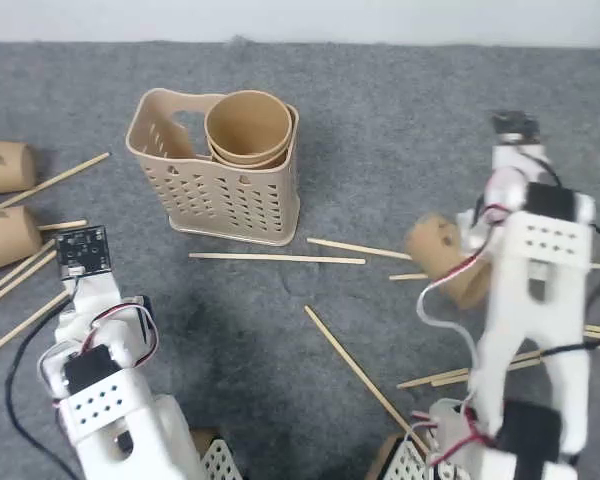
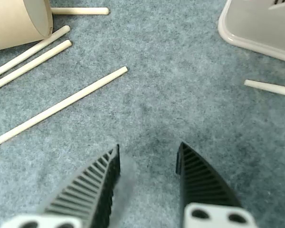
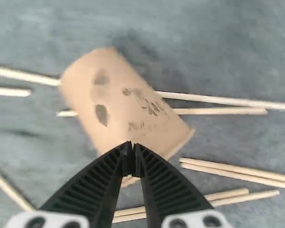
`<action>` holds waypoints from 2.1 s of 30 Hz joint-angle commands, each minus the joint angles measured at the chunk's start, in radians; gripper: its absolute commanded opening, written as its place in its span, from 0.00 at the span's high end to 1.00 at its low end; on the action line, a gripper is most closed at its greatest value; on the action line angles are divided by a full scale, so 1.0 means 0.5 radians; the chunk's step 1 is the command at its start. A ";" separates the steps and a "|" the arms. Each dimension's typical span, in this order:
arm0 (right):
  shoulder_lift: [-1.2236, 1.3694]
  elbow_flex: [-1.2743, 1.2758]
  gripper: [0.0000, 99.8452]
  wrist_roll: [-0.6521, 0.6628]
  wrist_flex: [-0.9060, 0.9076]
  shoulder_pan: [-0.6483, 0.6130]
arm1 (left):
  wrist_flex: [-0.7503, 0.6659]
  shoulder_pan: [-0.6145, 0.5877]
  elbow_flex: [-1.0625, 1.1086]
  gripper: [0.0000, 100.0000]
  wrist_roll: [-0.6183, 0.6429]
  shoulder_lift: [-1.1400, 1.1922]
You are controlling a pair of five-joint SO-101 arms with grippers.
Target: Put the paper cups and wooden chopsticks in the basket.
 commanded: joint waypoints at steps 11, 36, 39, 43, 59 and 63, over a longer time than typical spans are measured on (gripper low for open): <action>-0.514 0.196 0.87 0.135 0.256 -0.017 | -0.049 0.000 -0.008 0.81 -0.025 -0.034; -2.828 2.394 0.68 1.559 -0.391 -0.551 | -0.043 0.000 -0.005 0.81 -0.025 -0.034; -2.969 2.541 0.68 1.559 -0.450 -0.548 | -0.043 0.000 -0.005 0.81 -0.025 -0.034; -3.006 2.608 0.68 1.553 -0.563 -0.548 | -0.049 0.000 -0.005 0.81 -0.025 -0.034; -3.006 2.504 0.99 1.329 -0.747 -0.548 | -0.049 0.000 -0.005 0.81 -0.025 -0.034; -3.003 2.351 0.99 1.185 -0.707 -0.508 | -0.049 0.000 -0.005 0.81 -0.025 -0.034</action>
